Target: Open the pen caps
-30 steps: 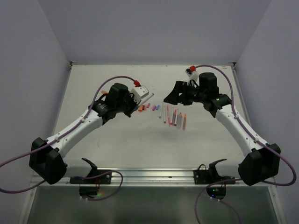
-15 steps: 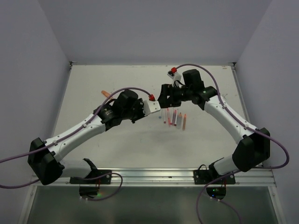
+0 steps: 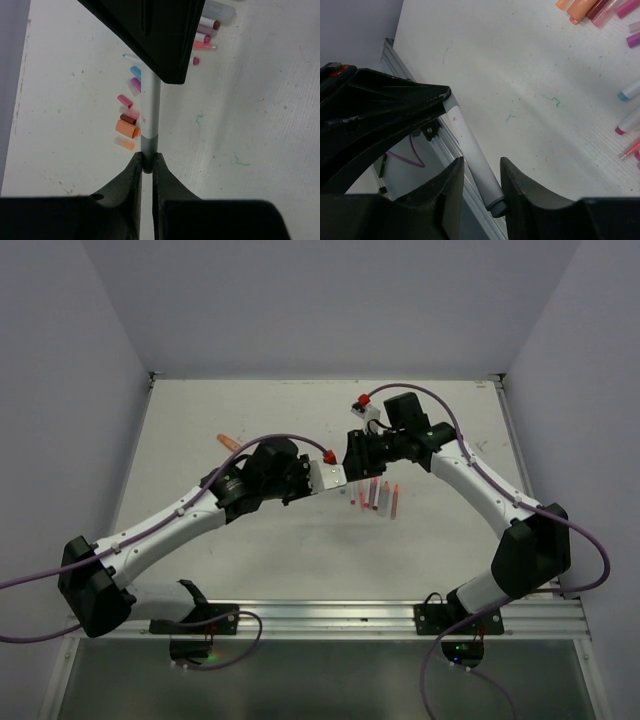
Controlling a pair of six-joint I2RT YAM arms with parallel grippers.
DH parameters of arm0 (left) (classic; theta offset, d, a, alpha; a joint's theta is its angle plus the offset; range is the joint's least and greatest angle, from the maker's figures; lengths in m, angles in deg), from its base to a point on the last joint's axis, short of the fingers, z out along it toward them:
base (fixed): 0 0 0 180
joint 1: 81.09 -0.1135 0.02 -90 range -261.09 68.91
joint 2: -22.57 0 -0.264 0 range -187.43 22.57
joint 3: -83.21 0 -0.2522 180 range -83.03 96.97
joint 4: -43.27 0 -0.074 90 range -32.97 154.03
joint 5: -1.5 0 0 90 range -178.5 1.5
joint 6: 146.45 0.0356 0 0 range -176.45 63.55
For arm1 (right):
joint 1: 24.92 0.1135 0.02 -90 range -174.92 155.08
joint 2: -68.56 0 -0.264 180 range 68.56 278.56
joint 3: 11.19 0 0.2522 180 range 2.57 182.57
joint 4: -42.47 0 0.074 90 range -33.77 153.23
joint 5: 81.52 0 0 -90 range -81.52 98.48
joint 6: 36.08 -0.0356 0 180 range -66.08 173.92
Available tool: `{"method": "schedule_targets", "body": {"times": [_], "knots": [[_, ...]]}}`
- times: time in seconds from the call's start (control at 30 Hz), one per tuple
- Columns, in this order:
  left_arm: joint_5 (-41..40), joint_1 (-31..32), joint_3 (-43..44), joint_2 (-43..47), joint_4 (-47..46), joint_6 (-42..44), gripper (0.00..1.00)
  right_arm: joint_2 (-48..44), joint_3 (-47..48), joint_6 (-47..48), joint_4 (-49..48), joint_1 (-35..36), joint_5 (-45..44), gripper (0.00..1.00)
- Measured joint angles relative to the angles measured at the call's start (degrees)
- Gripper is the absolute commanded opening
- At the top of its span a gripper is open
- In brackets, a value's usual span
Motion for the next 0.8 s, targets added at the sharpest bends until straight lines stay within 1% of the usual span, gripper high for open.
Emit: {"method": "schedule_targets", "body": {"times": [0.03, 0.1, 0.13, 0.17, 0.2, 0.23, 0.3, 0.33, 0.4, 0.43, 0.5, 0.53, 0.6, 0.63, 0.7, 0.73, 0.8], "knots": [[0.00, 0.02, 0.00, 0.00, 0.00, 0.04, 0.00, 0.00, 0.00, 0.11, 0.04, 0.00, 0.28, 0.32], [-0.04, 0.02, 0.00, 0.02, 0.07, 0.07, 0.00, 0.00, 0.00, 0.28, 0.07, 0.00, 0.79, 0.26], [-0.24, 0.02, 0.00, 0.02, 0.22, 0.09, 0.00, 0.00, 0.00, 0.26, 0.07, 0.00, 1.64, 0.18], [-0.26, 0.02, -0.02, 0.02, 0.26, 0.09, 0.00, 0.00, 0.00, 0.31, 0.02, 0.00, 2.21, 0.13], [-0.61, 0.02, -0.13, 0.02, 0.42, 0.11, 0.00, 0.00, 0.00, 0.15, -0.09, 0.00, 3.93, 0.03], [-0.68, 0.02, -0.39, 0.02, 0.39, 0.11, 0.00, -0.11, 0.07, 0.35, -0.33, 0.31, 4.85, 0.00], [-1.09, 0.11, -0.57, 0.11, 0.63, 0.07, 0.03, -0.15, 0.07, 0.37, -0.37, 0.76, 4.83, 0.00], [-1.29, 0.17, -0.63, 0.13, 0.55, 0.02, 0.12, -0.15, 0.04, 0.31, -0.44, 0.74, 4.81, 0.00], [-1.70, 0.28, -1.09, 0.42, -0.31, 0.02, 0.21, -0.31, 0.02, 0.28, -0.59, 0.66, 4.76, 0.00], [-1.97, 0.35, -1.49, 0.76, -0.79, -0.24, 0.31, -0.44, -0.09, 0.31, -0.61, 0.66, 4.48, 0.00], [-2.93, 0.35, -2.40, 2.10, -1.75, -0.94, 0.46, -0.68, -0.52, 0.35, -0.90, 0.68, 3.52, 0.00], [-3.80, 0.35, -2.89, 2.93, -2.45, -1.81, 0.57, -0.90, -1.03, 0.35, -1.16, 0.61, 2.82, 0.00], [-5.57, 0.33, -3.89, 4.70, -4.33, -3.72, 0.67, -1.62, -2.56, 0.37, -2.08, 0.57, 1.42, 0.00], [-6.54, 0.26, -4.22, 5.51, -5.20, -5.35, 0.75, -2.08, -3.45, 0.35, -2.58, 0.57, 0.74, 0.00], [-7.98, -0.20, -4.28, 6.69, -6.62, -8.74, 0.80, -3.23, -5.22, 0.35, -3.93, 0.57, -0.72, 0.00], [-8.68, -0.61, -4.28, 7.19, -7.72, -11.13, 0.88, -3.80, -5.88, 0.33, -4.50, 0.57, -1.44, 0.00], [-10.01, -2.29, -4.28, 8.07, -9.38, -16.72, 0.93, -6.14, -8.17, 0.31, -7.26, 0.57, -2.95, 0.00]]}}
